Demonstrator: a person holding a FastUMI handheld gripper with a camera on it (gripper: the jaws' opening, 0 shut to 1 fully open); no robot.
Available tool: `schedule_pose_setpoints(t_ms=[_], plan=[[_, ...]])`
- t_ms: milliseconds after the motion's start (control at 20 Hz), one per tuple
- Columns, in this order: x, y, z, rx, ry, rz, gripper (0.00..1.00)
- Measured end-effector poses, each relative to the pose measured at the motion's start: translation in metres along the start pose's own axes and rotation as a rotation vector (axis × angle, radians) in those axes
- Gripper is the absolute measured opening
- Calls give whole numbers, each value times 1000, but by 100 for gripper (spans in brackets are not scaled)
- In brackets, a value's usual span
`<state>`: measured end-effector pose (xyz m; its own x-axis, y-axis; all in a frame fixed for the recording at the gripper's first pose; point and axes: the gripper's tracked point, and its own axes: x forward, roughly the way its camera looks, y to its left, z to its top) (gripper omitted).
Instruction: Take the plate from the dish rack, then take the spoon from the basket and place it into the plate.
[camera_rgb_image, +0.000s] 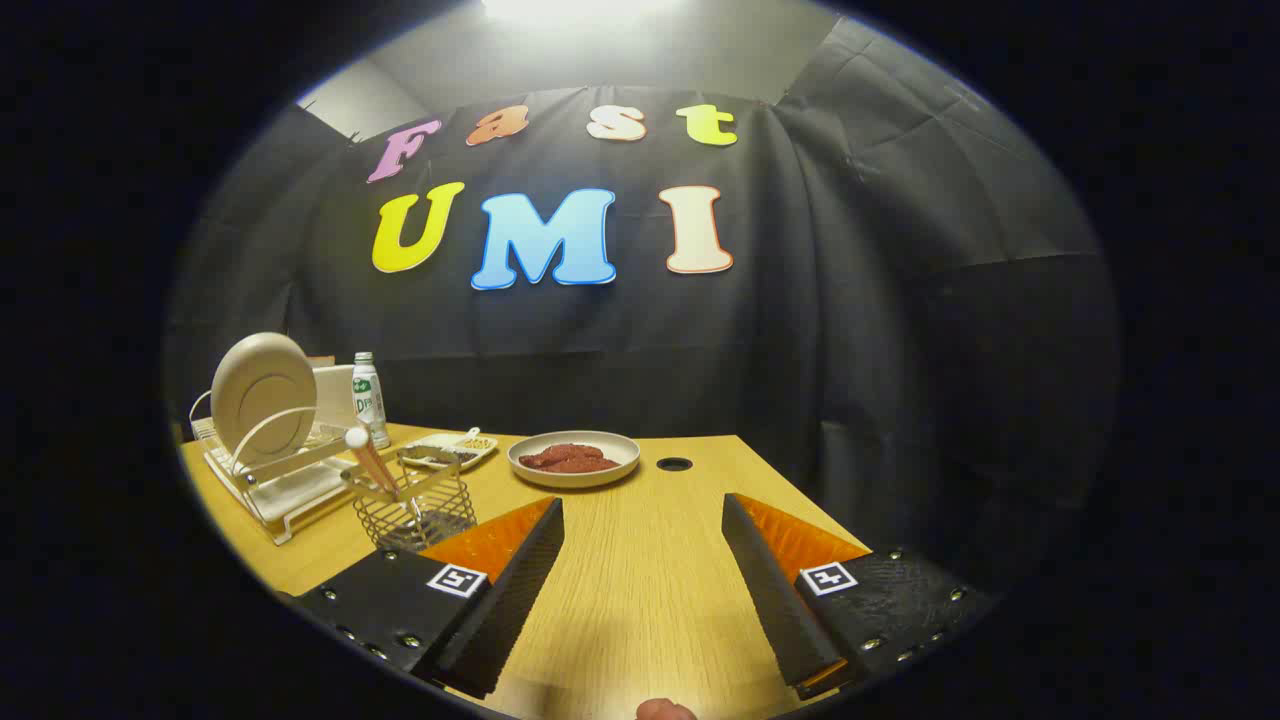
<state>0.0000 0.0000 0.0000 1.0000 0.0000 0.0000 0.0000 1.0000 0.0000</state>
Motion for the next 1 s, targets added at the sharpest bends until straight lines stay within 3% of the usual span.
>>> schedule_pose_setpoints(t_ms=[200,600,800,1000], plan=[[-29,19,59,4,-26,-25,98],[-57,145,208,18,-122,-4,98],[-54,203,235,3,-130,1,98],[-50,264,251,47,-115,89,98]])
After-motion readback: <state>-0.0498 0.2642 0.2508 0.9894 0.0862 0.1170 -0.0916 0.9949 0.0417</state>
